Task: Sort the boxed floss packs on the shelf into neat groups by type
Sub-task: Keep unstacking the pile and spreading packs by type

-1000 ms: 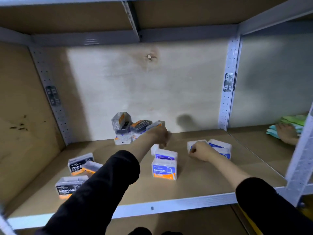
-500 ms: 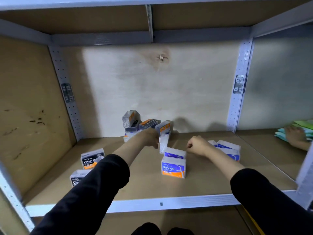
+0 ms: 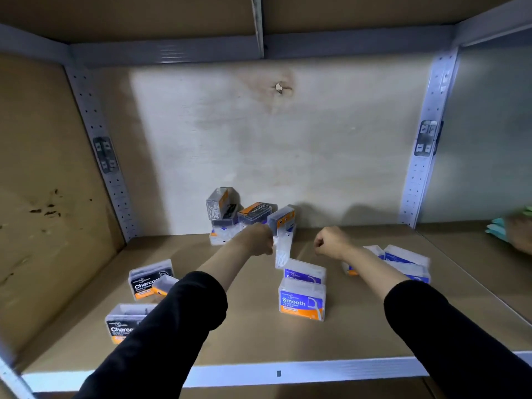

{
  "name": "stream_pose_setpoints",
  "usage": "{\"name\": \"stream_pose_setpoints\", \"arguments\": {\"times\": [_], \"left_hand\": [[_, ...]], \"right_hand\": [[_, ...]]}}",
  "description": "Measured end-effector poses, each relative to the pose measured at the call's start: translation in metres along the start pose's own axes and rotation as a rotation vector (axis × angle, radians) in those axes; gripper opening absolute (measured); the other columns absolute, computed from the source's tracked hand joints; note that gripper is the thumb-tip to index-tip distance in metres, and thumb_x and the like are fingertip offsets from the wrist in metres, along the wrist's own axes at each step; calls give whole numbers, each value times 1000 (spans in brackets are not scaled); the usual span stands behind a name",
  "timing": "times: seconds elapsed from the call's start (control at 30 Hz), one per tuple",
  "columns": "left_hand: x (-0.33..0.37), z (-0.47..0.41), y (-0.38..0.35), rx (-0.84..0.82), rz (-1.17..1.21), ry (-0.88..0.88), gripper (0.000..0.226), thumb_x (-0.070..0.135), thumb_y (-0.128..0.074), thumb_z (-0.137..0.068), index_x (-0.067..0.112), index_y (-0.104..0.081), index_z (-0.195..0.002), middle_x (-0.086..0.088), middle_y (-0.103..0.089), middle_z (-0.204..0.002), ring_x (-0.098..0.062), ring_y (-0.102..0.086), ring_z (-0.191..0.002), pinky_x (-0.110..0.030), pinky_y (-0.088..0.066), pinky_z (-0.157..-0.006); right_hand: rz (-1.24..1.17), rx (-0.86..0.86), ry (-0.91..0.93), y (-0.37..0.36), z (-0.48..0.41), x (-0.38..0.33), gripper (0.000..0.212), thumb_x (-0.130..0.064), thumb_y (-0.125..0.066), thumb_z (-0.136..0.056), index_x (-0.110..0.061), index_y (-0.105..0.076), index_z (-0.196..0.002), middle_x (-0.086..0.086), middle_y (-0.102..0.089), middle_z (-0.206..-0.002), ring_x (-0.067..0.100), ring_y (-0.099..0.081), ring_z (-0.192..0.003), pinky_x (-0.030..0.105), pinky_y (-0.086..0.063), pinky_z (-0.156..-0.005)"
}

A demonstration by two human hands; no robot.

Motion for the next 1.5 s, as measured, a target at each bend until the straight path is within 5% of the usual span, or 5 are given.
{"name": "stream_pose_setpoints", "arguments": {"times": [0.63, 0.8, 1.23, 1.43, 1.5], "left_hand": [[-21, -90, -39, 27, 234, 131, 15, 16, -42, -96, 10, -52, -87, -17, -63, -120, -30, -57, -113, -31, -45, -93], [-14, -99, -53, 49, 370, 155, 50, 33, -53, -92, -8, -53, -121, -23, -64, -114, -33, -58, -108, -35, -45, -85], [-12, -93, -49, -56, 379, 153, 28, 27, -68, -82, 11, -50, -95, -13, -54, -86, -31, -57, -111, -35, -46, -90], [-25, -72, -40, -122, 310, 169, 37, 23, -70, -79, 0, -47, -61, -1, -31, -57, -44, -49, -105, -20, -23, -45], [-32, -67, -37, -162, 261, 150, 36, 25, -70, -78, 5, -47, -60, -4, -36, -62, -24, -40, -65, -20, -22, -45]], "right_hand": [[-65, 126, -23, -17, -135, -39, 26, -8, -52, -85, 0, -63, -108, 18, -62, -117, 31, -58, -110, 29, -48, -85], [-78, 162, -50, -25, -149, -51, 22, -12, -51, -87, -3, -56, -68, 21, -57, -85, 32, -55, -87, 28, -37, -61], [-90, 172, -145, -47, -158, -67, 57, -43, -64, -82, -3, -54, -121, 17, -46, -131, 32, -49, -121, 36, -40, -100], [-52, 191, -124, -47, -149, -71, 48, -32, -61, -85, -2, -54, -121, 18, -44, -131, 31, -51, -117, 36, -41, -99], [-70, 173, -117, -46, -147, -71, 49, -31, -63, -84, -1, -54, -121, 19, -45, -129, 34, -50, -118, 37, -44, -97]]}}
Point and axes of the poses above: each hand's wrist, its own z-axis away from the middle knuckle, its own y-axis out of the back of the hand, x = y × z, the point moved 1 cm from there along -z, towards the middle knuckle
